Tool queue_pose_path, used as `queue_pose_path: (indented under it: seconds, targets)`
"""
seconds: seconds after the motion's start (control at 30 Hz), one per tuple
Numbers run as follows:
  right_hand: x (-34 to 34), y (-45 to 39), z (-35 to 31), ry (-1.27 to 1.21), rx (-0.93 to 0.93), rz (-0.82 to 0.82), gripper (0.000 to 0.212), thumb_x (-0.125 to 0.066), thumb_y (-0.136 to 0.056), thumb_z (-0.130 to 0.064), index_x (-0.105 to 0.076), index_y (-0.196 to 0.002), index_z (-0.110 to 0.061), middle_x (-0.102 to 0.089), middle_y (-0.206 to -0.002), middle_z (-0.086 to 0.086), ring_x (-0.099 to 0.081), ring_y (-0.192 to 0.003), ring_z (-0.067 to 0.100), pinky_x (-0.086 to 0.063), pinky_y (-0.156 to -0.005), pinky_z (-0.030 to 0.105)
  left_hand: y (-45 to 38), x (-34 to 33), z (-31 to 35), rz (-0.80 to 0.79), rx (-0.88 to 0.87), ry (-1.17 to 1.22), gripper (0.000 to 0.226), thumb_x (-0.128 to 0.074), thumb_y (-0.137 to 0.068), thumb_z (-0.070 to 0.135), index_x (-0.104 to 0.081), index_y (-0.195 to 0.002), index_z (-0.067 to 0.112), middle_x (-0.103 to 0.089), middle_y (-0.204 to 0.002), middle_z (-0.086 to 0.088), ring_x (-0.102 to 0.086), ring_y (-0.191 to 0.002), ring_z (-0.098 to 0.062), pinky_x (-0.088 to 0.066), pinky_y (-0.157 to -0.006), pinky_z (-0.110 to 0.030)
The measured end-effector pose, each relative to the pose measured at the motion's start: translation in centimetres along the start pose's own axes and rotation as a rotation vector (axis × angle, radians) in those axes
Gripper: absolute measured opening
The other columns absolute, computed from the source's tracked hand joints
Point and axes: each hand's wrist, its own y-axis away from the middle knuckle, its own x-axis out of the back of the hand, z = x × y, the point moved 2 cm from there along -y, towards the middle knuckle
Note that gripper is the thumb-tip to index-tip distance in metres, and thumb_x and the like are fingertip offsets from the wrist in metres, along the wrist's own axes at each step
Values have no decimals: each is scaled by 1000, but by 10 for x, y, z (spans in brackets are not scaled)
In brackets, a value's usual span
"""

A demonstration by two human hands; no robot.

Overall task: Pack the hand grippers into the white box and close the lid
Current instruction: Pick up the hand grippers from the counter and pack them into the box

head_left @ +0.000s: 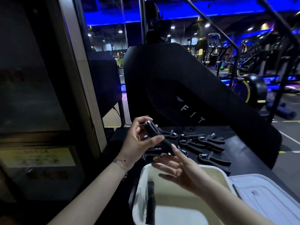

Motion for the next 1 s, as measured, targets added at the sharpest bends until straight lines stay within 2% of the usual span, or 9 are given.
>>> queue_pose_path:
  seconds: [0.13, 0.23, 0.33, 0.43, 0.53, 0.63, 0.73, 0.83, 1.0]
  targets:
    - [5, 5, -17, -189, 212, 35, 45, -57, -78, -29, -61, -111, 2, -72, -105, 13, -72, -90, 20, -60, -75, 35, 9, -13, -11, -27, 7, 59, 63, -87, -55, 6, -49, -104, 18, -62, -108, -11, -65, -98, -17, -53, -82, -25]
    - [9, 10, -33, -275, 366, 6, 47, -55, -81, -18, -52, -123, 3, -69, -110, 14, -71, -90, 23, -60, -72, 35, 18, -17, -24, -13, 29, 4, 64, -89, -50, 16, -49, -99, 21, -63, -105, -10, -64, -98, -18, -52, -87, -29]
    - [8, 17, -46, -175, 489, -11, 39, -51, -87, -14, -50, -123, 1, -65, -121, 15, -66, -105, 31, -58, -80, 41, 27, -22, -33, -17, 94, -6, 55, -86, -53, 27, -53, -97, 23, -63, -108, -14, -63, -102, -18, -51, -90, -33]
    - [7, 24, -53, 9, 576, 55, 29, -53, -89, -11, -57, -115, 0, -67, -114, 19, -67, -102, 33, -59, -68, 37, 30, -23, -33, -61, 160, 56, 33, -77, -74, 27, -58, -98, 15, -66, -101, -4, -63, -101, -16, -54, -88, -36]
    - [3, 30, -60, 194, 612, 122, 26, -58, -88, -9, -60, -113, -4, -70, -107, 17, -69, -98, 29, -59, -62, 33, 28, -24, -28, -47, 191, -76, 7, -62, -88, 24, -60, -89, 17, -62, -87, 7, -57, -86, -5, -52, -82, -32]
    - [-2, 33, -65, 322, 638, 169, 26, -61, -87, -10, -60, -113, -7, -72, -102, 14, -71, -93, 24, -61, -62, 31, 25, -29, -26, 14, 275, -265, 22, -58, -89, 36, -54, -94, 15, -60, -88, 6, -55, -83, -6, -51, -86, -39]
    - [-5, 34, -65, 382, 628, 181, 22, -61, -87, -9, -63, -109, -9, -74, -92, 9, -73, -82, 20, -60, -62, 31, 20, -33, -27, 44, 369, -375, 37, -52, -89, 49, -51, -106, 16, -61, -102, 1, -56, -89, -10, -51, -83, -42]
    - [-6, 33, -59, 409, 573, 152, 19, -61, -87, -8, -65, -106, -7, -73, -87, 10, -72, -77, 19, -58, -58, 27, 13, -36, -25, 20, 330, -310, 36, -52, -91, 42, -55, -115, 16, -66, -105, 3, -61, -91, -1, -47, -77, -19]
    - [-4, 31, -41, 435, 496, 146, 12, -65, -85, -8, -67, -96, -12, -74, -76, 0, -70, -65, 13, -54, -51, 22, 5, -38, -35, 45, 450, -110, 37, -59, -91, 22, -53, -122, 3, -69, -96, -9, -68, -90, -25, -55, -86, -36]
